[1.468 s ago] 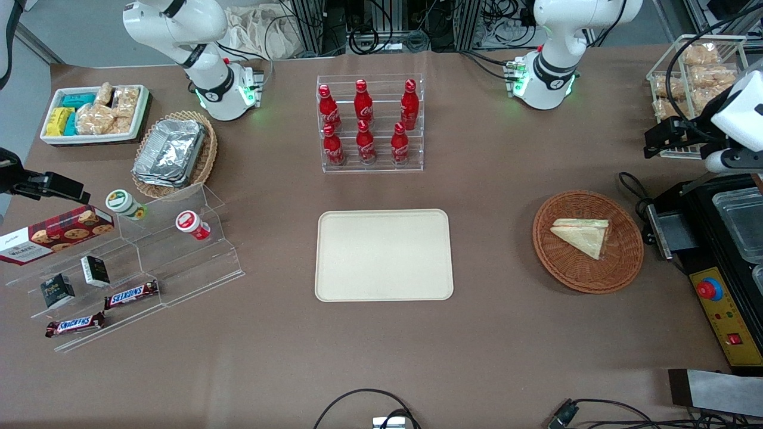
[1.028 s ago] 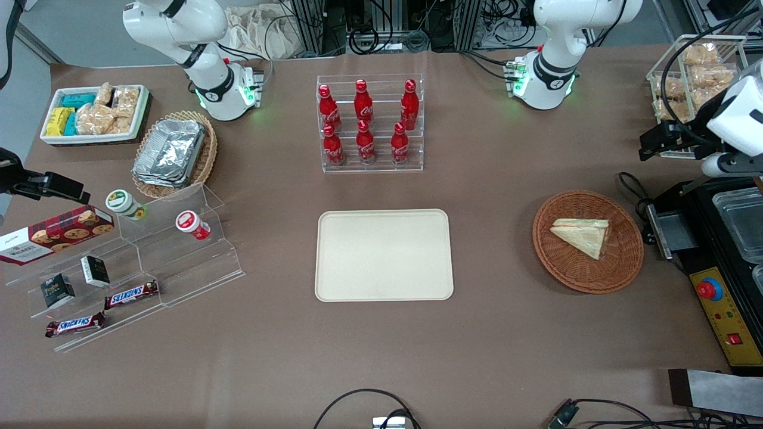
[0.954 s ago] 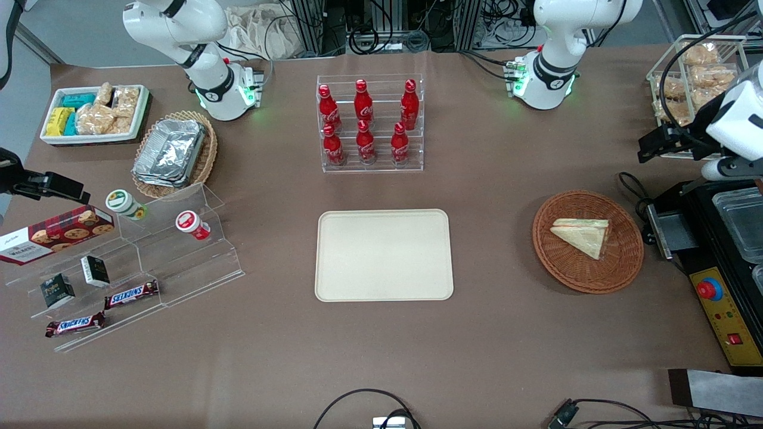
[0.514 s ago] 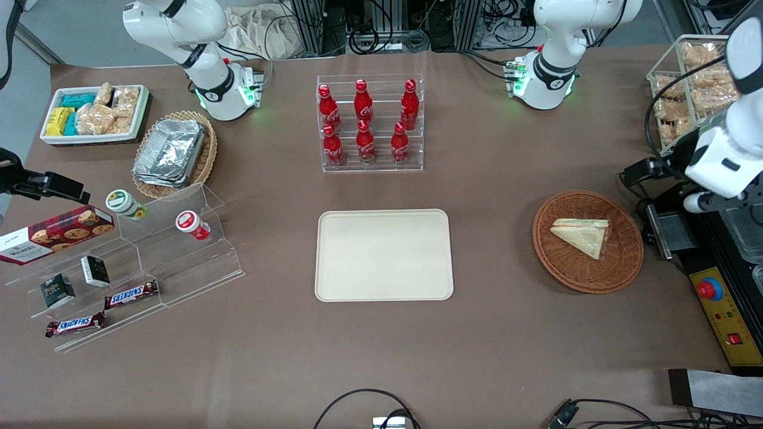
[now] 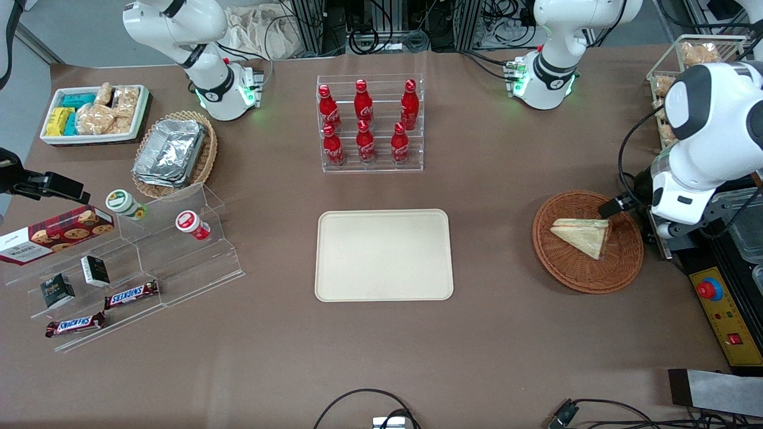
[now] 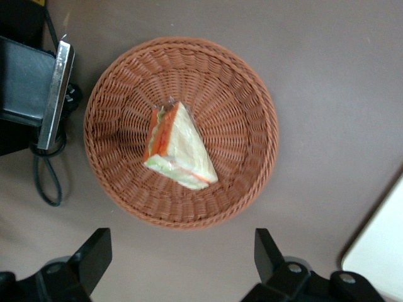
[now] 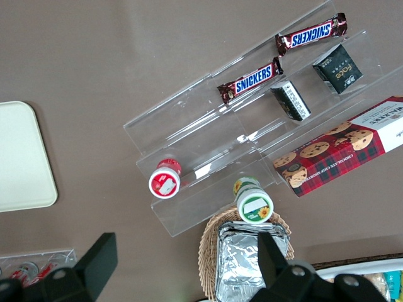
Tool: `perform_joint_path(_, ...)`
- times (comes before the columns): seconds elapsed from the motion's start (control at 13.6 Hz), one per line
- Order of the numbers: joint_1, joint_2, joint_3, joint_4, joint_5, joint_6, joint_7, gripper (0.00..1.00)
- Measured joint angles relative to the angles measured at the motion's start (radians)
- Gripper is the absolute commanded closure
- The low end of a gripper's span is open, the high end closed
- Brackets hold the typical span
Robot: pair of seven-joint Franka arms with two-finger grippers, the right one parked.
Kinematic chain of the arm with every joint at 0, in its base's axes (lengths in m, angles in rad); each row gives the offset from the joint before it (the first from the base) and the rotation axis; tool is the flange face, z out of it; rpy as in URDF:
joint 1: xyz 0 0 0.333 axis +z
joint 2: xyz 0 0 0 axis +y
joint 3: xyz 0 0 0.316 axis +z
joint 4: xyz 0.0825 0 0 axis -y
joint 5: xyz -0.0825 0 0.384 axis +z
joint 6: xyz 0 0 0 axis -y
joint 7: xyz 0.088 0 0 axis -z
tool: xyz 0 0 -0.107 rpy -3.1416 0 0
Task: Place sandwich from basket to tray
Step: 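Move the left gripper over the wrapped sandwich in the wicker basket, then lower the left gripper onto the sandwich and close on it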
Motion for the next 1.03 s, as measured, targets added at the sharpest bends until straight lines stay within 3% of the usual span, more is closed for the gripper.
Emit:
perform_joint_path(0.22, 0.004, -0.021, 0.058, -0.133, -0.001, 0.144, -0.015, 0.0)
perform_joint_path(0.51, 0.008, -0.022, 0.137, -0.198, -0.026, 0.22, -0.015, 0.0)
perform_joint_path(1.03, 0.007, 0.007, 0.152, -0.302, -0.118, 0.403, -0.016, 0.0)
